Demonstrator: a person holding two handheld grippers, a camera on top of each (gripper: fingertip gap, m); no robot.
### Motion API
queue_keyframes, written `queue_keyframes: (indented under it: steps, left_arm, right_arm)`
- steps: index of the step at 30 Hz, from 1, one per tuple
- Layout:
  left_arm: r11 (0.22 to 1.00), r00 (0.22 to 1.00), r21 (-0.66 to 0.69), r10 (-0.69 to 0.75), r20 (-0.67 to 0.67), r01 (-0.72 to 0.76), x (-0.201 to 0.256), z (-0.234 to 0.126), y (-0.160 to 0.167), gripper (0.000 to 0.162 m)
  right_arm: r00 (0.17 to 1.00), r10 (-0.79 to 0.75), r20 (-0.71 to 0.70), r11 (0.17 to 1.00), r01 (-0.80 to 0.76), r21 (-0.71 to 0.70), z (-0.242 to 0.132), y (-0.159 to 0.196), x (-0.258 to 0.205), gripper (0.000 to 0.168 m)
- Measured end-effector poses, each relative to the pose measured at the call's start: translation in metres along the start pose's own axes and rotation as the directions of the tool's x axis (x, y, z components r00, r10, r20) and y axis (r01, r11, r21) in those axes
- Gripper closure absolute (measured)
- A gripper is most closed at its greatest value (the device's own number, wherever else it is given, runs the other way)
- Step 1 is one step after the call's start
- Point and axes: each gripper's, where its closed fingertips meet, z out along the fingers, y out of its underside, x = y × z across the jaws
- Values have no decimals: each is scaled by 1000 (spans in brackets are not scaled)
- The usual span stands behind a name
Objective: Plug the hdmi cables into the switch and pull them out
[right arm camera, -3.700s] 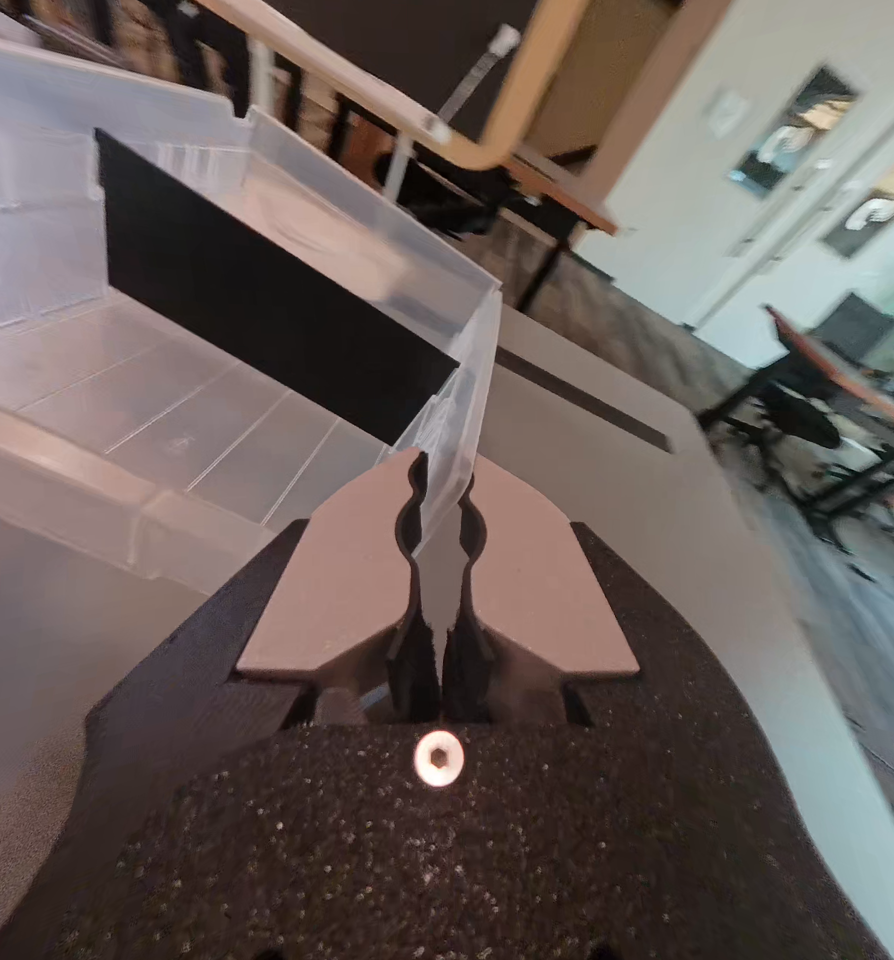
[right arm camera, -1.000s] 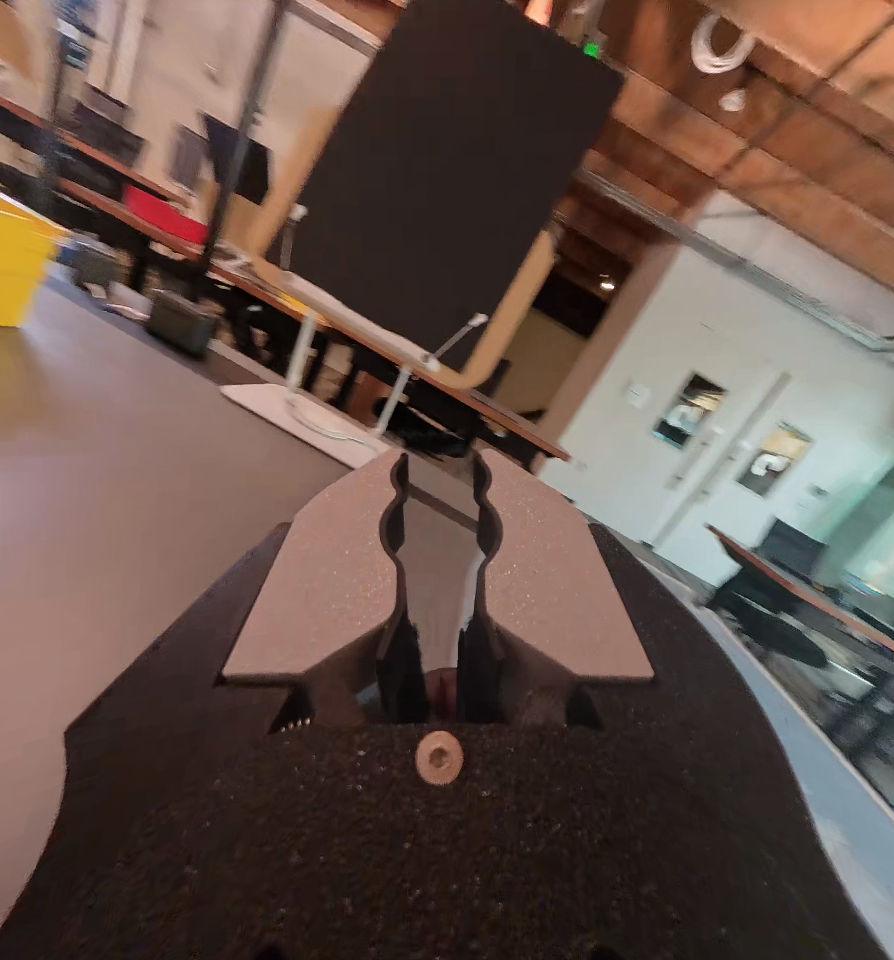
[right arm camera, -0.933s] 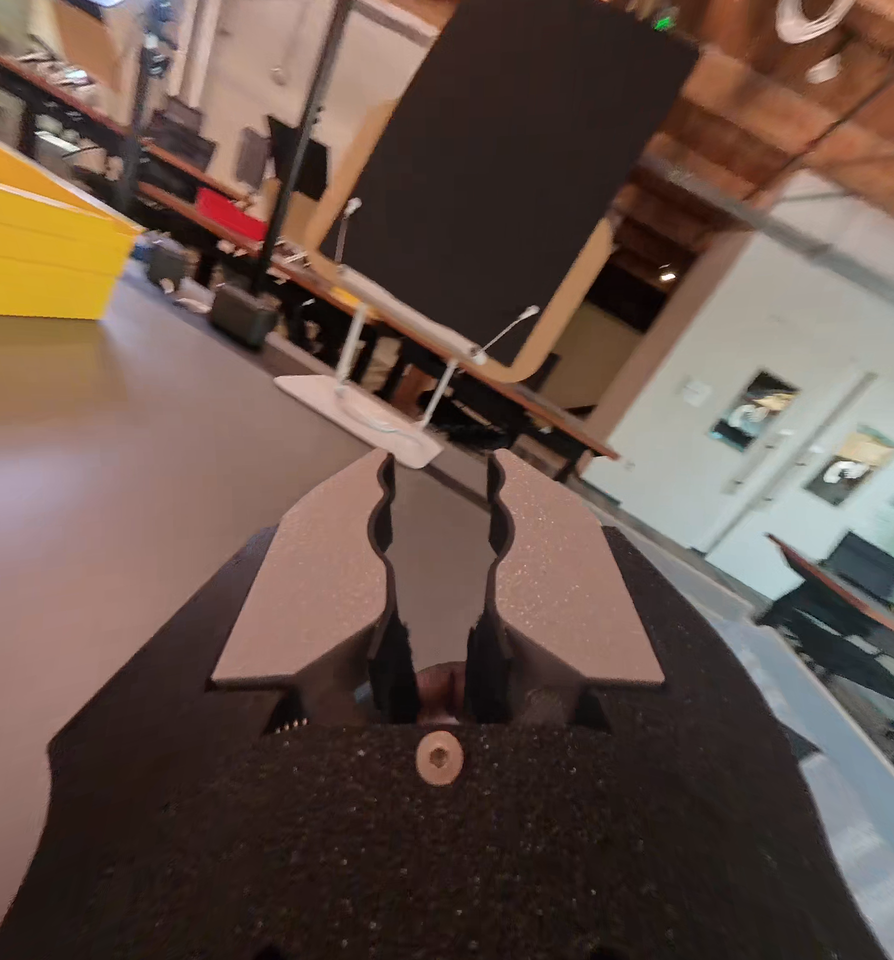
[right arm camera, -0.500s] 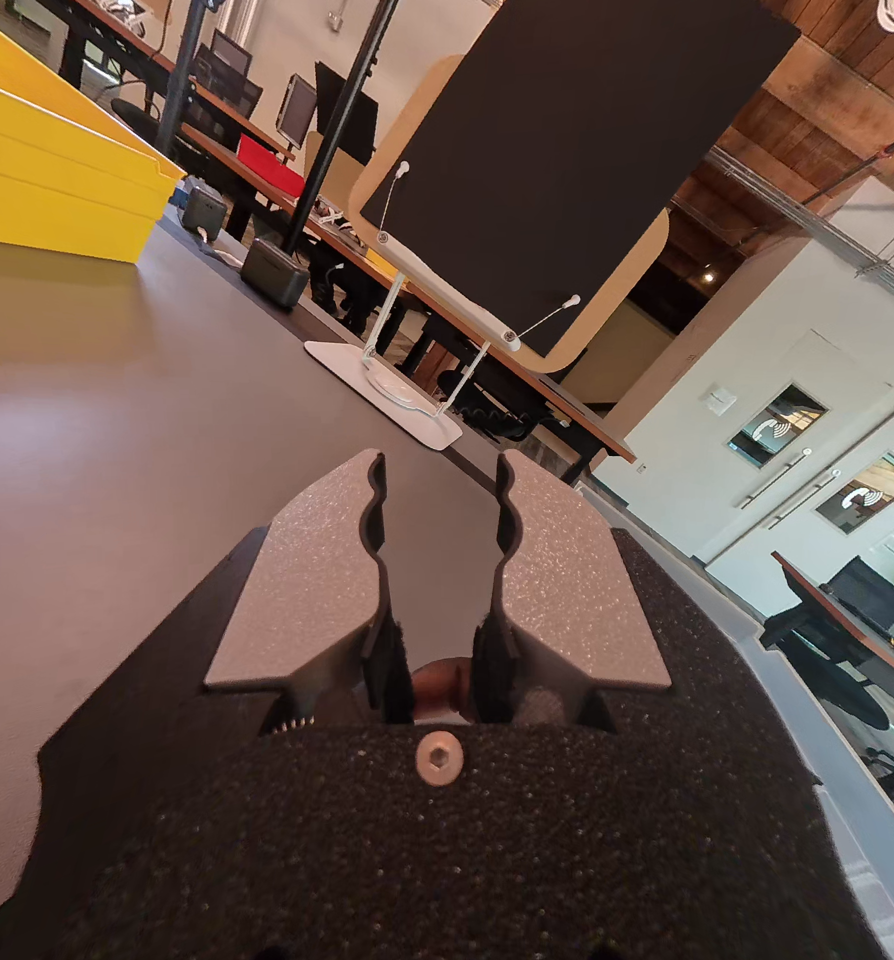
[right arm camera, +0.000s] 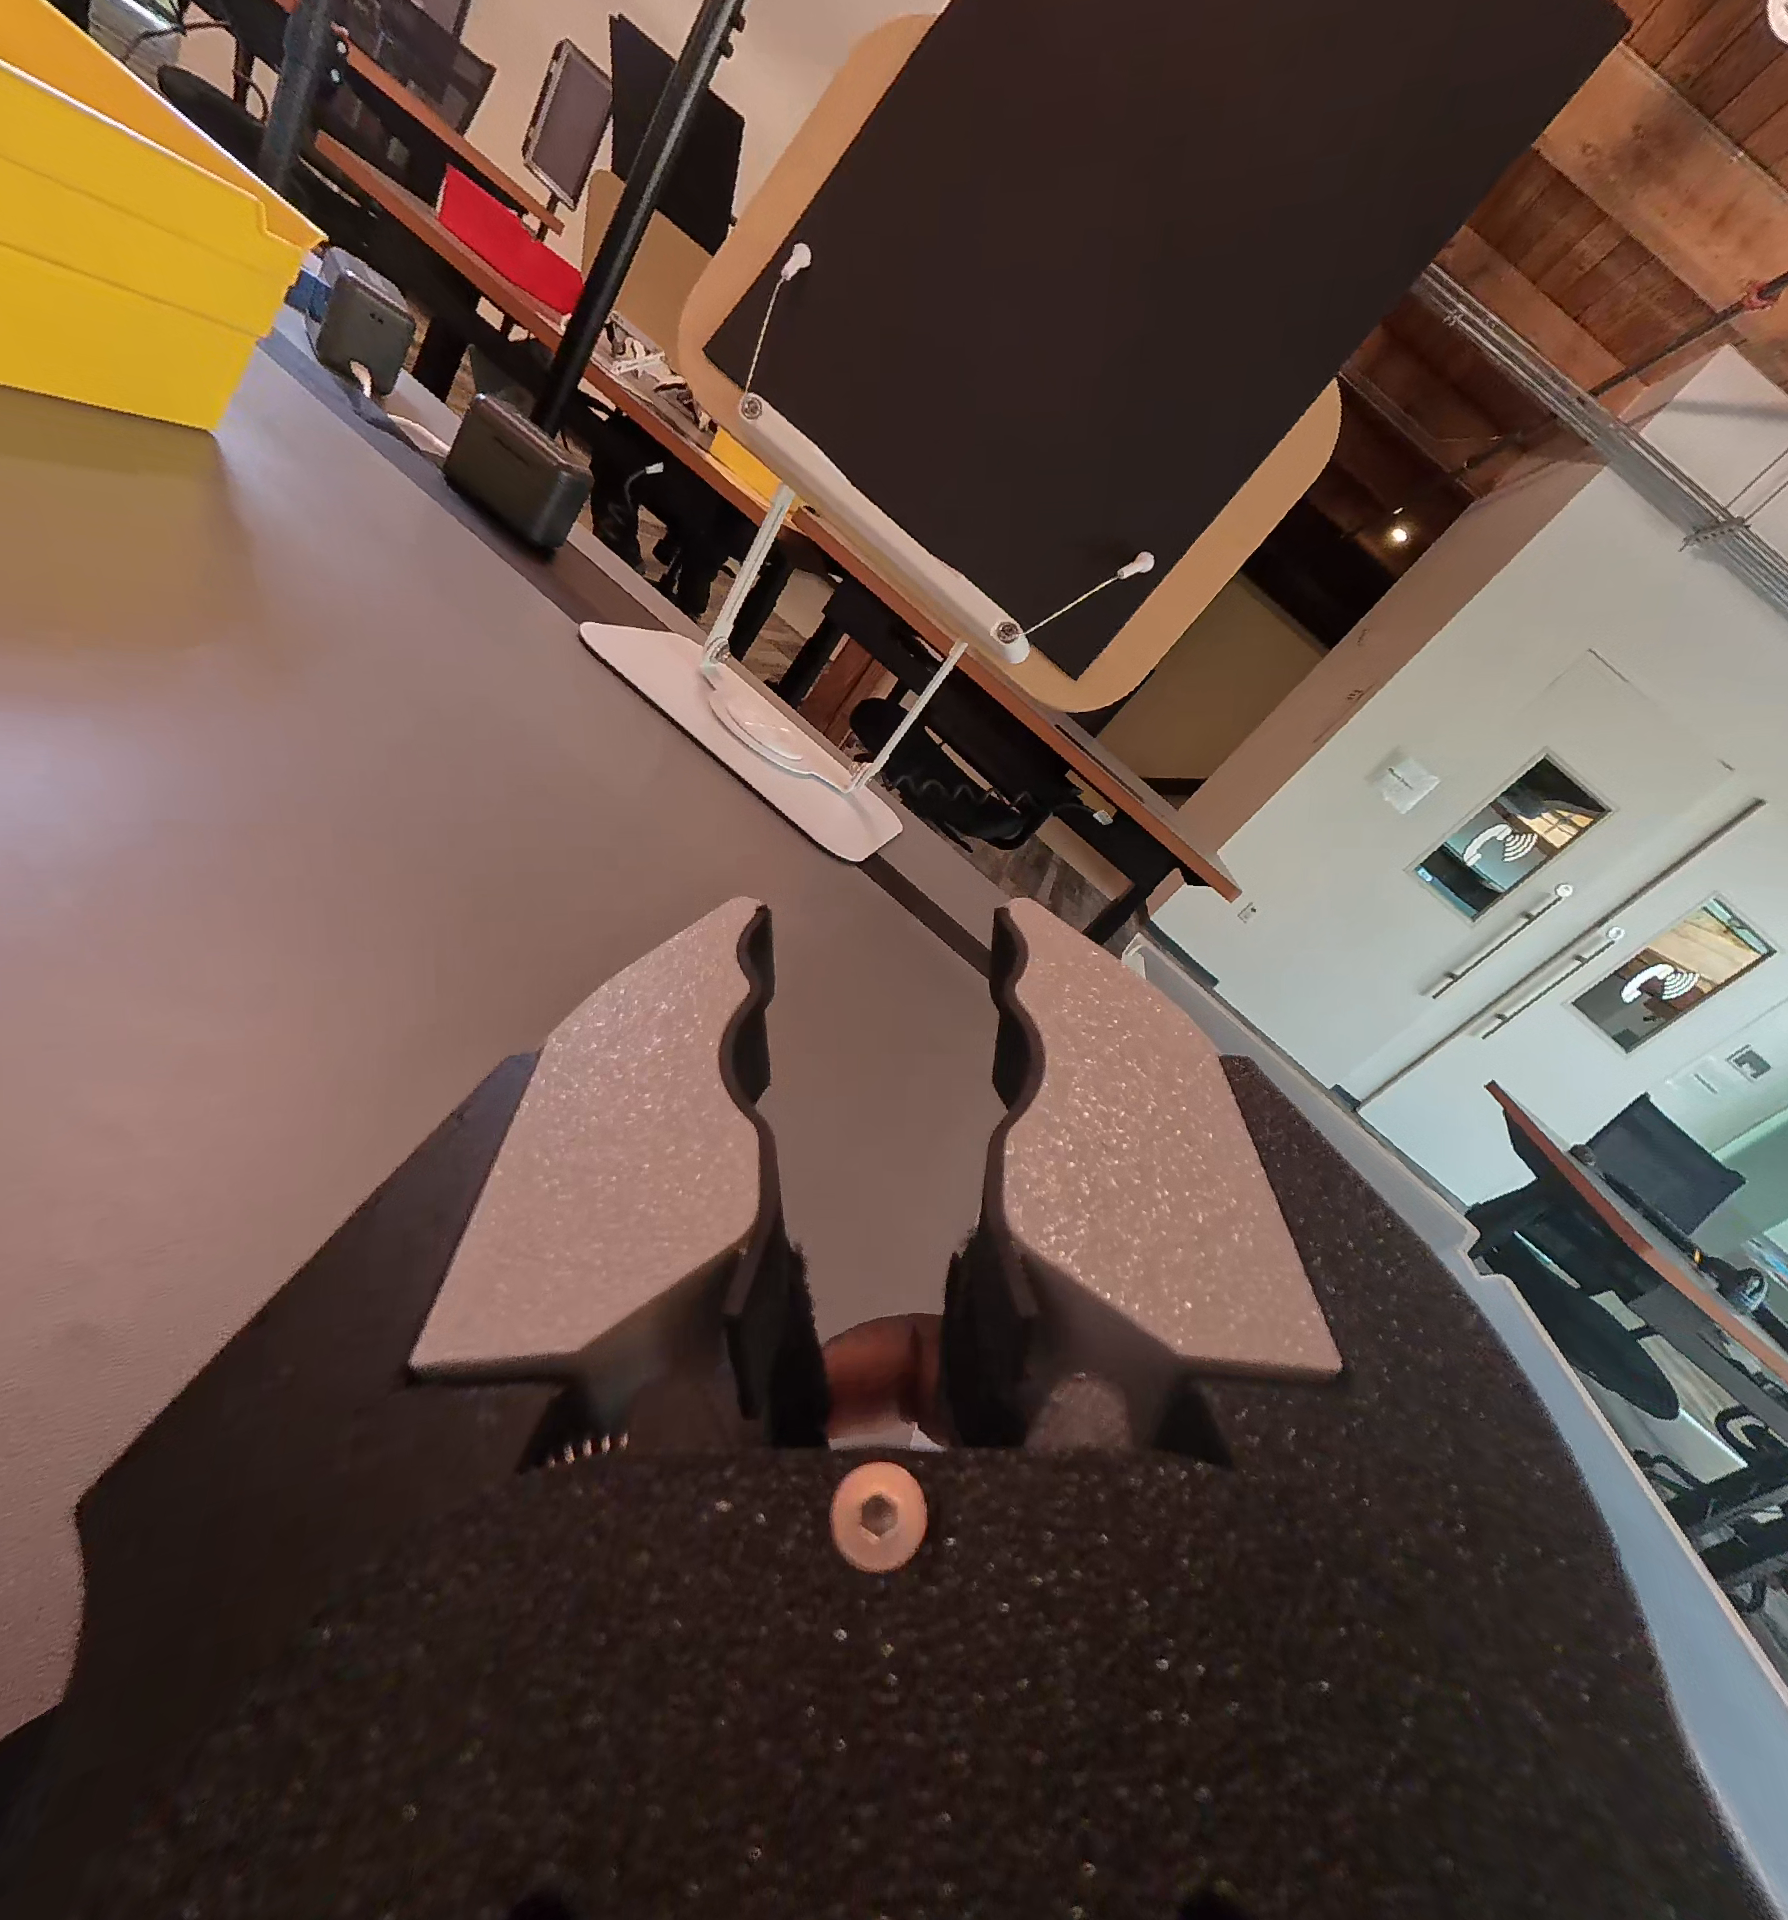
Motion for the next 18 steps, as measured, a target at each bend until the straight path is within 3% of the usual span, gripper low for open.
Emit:
queue_keyframes:
  steps: [9, 14, 18]
  left_arm:
    - [994, 994, -13, 107, -26, -107, 0, 9, -1, 115]
    - [978, 999, 209, 17, 46, -26, -16, -14, -15, 124]
    - [904, 991, 426, -73, 113, 18, -30, -53, -30, 124]
  right_arm:
    - [999, -32, 0, 999, 32, -8, 0, 1, -2, 128]
    - [999, -33, -4, 999, 33, -8, 0, 2, -1, 129]
    - [999, -45, 2, 999, 45, -14, 1, 3, -3, 129]
